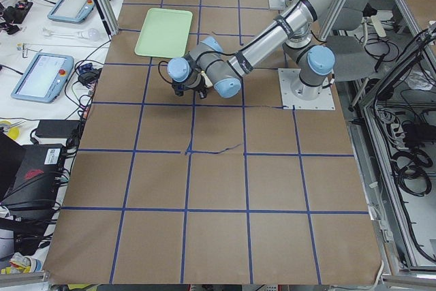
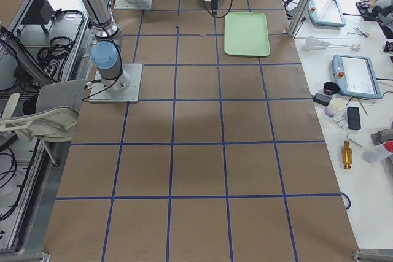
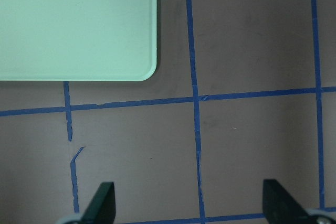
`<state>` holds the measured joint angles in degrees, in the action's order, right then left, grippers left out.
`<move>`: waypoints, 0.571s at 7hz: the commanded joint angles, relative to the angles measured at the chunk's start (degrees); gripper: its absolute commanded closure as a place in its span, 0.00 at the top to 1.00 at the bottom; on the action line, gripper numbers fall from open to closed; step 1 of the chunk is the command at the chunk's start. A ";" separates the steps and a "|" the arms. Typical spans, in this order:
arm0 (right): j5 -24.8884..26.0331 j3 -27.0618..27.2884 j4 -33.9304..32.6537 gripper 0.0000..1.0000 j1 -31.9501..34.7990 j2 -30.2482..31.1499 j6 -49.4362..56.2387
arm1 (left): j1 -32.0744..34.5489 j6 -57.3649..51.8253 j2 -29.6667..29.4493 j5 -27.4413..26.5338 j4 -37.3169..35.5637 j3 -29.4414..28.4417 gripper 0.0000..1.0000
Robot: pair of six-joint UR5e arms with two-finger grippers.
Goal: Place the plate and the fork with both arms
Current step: 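Carry the plate with the left gripper onto the green tray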
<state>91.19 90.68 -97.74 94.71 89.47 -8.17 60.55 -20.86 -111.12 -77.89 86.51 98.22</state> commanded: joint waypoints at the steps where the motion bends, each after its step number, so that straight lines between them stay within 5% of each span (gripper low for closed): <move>1: -0.05 -0.06 -0.09 1.00 0.04 0.00 0.00 | 3.94 0.12 -0.41 0.02 1.38 -5.38 0.00; 4: -0.05 -0.15 -0.26 1.00 0.04 -0.09 -0.09 | 15.19 0.03 -8.11 3.59 7.34 -24.60 0.00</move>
<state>91.15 90.63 -97.87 94.74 89.45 -8.23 71.92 -20.65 -115.35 -76.73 91.53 81.23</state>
